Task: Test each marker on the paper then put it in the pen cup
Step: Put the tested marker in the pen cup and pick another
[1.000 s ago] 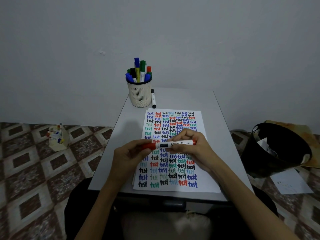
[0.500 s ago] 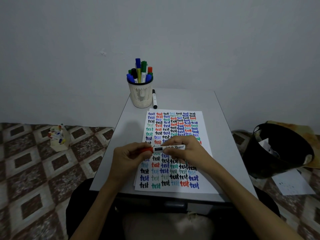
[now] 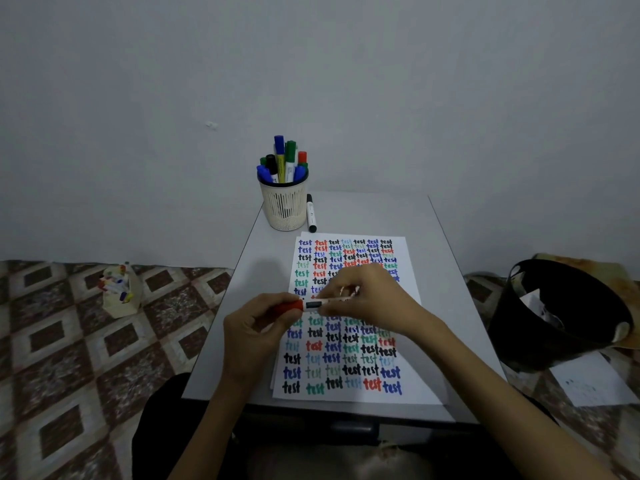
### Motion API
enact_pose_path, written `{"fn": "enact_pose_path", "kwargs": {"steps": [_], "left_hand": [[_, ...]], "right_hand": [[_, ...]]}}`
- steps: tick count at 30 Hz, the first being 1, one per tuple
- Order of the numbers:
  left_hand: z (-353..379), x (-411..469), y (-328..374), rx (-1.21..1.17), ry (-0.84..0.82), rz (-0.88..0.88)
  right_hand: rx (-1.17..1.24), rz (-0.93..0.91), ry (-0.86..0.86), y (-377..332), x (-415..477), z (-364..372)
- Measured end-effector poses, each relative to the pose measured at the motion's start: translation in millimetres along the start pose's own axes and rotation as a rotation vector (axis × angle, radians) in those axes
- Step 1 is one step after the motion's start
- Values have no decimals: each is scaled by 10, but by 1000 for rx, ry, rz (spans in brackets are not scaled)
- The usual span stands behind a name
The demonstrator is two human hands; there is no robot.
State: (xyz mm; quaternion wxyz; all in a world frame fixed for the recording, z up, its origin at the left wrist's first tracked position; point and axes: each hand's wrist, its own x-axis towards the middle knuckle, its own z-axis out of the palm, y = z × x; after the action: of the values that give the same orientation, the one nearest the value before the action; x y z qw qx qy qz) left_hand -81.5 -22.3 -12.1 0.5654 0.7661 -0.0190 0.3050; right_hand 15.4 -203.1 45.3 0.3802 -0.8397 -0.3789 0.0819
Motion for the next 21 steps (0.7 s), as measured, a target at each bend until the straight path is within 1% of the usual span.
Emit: {"fn": "enact_pose_path", "kwargs": {"steps": [1, 2, 3, 5, 7, 9, 10, 12, 14, 16, 19, 21], "left_hand": [[1, -3, 11, -4, 26, 5], [-3, -6, 10, -7, 61, 1], [-8, -6, 9, -8, 96, -14], [-11, -3, 3, 4, 150, -69], [4, 4, -6, 39, 159, -140], [28, 24, -40, 120, 131, -221], [41, 38, -62, 185, 102, -242], [67, 68, -120, 363, -4, -212], [103, 82, -182, 577, -158, -181], [132, 85, -216, 750, -258, -195], [162, 85, -192, 867, -313, -207], [160, 89, -184, 874, -313, -216]], "right_hand": [[-189, -56, -5, -21, 48, 29], [-321, -111, -11, -51, 90, 63], [-400, -160, -21, -84, 133, 101], [-498, -216, -41, -124, 240, 163], [-525, -169, -46, -123, 411, 146], [-453, -96, 3, -85, 648, 54], [-385, -76, 57, -72, 774, -10], [-208, -62, 212, -71, 1038, -153], [-21, -55, 389, -109, 1297, -279], [108, -55, 558, -196, 1537, -366], [224, -56, 748, -353, 1828, -422], [258, -32, 792, -396, 1974, -397]]}}
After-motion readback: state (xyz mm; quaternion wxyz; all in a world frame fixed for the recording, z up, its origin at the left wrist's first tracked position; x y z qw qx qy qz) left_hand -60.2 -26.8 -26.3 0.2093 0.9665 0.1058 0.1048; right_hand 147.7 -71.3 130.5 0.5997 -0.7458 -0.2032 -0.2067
